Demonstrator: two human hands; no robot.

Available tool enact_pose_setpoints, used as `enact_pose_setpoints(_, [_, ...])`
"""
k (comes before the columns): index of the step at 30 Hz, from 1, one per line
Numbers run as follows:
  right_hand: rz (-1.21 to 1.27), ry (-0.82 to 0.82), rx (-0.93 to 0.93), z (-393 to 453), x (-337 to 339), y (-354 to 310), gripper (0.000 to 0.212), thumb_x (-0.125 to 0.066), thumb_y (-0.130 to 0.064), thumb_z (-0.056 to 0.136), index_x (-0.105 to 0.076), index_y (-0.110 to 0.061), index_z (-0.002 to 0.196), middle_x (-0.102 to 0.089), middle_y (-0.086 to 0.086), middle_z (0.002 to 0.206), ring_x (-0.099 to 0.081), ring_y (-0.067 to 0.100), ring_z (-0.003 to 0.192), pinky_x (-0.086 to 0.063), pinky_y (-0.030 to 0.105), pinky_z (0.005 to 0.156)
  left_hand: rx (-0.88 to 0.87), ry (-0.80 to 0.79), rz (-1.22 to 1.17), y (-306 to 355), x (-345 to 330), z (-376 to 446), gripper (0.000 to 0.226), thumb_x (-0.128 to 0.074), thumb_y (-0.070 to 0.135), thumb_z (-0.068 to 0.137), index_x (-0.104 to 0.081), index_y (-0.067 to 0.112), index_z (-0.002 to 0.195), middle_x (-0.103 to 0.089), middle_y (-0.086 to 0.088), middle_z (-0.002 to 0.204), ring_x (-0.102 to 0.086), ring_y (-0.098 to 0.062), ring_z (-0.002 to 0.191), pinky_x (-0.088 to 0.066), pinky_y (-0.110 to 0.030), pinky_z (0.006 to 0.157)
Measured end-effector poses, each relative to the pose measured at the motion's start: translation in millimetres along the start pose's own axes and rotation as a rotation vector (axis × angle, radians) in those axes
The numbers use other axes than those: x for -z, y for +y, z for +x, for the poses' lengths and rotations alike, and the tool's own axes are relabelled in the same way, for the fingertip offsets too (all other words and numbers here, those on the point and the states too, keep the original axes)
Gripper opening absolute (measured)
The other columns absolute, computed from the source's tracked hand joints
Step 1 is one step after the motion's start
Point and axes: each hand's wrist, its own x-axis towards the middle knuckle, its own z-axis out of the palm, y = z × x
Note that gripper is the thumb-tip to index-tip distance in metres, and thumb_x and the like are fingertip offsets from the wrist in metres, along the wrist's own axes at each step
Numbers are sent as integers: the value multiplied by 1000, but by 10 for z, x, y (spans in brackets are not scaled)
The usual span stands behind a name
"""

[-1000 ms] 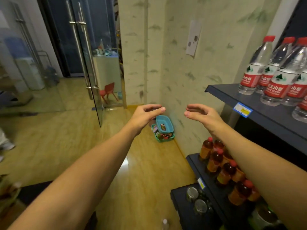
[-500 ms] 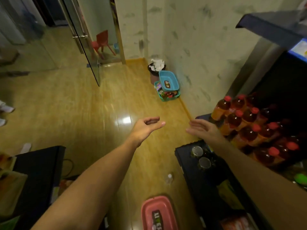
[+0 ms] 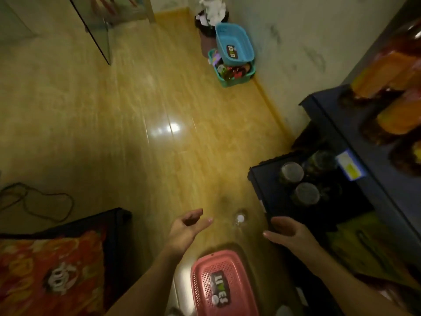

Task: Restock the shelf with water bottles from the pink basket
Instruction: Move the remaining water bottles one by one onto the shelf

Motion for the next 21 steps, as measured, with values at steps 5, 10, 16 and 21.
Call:
enact_pose_setpoints(5, [-52, -42, -124, 837, -402, 1007, 119, -92, -67, 34, -50, -32, 140, -54, -1, 141, -56, 21, 124, -51, 46, 101, 98, -48, 47, -1123, -200, 663, 70, -87, 33, 78, -62, 13, 141, -63, -2, 144, -58, -11, 128, -44, -23, 101])
enact_pose_setpoints(10, [-125, -5, -123, 1632, -908, 1757, 131, -91, -62, 39, -32, -33, 151, -38, 5, 156, -43, 29, 138, -45, 53, 107, 142, -86, 93, -2013, -425, 1263, 82, -87, 44, 73, -59, 14, 144, -59, -3, 149, -55, -14, 134, -43, -26, 102])
enact_pose_setpoints(16, [-79, 128, -96, 2549, -1261, 2383, 131, -97, -35, 55, -18, -26, 159, -24, 6, 164, -29, 29, 148, -35, 49, 114, 145, -60, 84, -2710, -634, 1909, 80, -86, 48, 73, -61, 15, 142, -62, -3, 144, -58, -13, 124, -44, -18, 92])
enact_pose_setpoints(21, [-55, 125, -65, 3050, -1336, 2706, 127, -97, -29, 56, -21, -26, 158, -33, 5, 161, -34, 27, 146, -37, 44, 111, 116, -78, 71, -3021, -726, 2215, 87, -82, 56, 67, -62, 17, 141, -62, -1, 144, -58, -12, 123, -42, -17, 89])
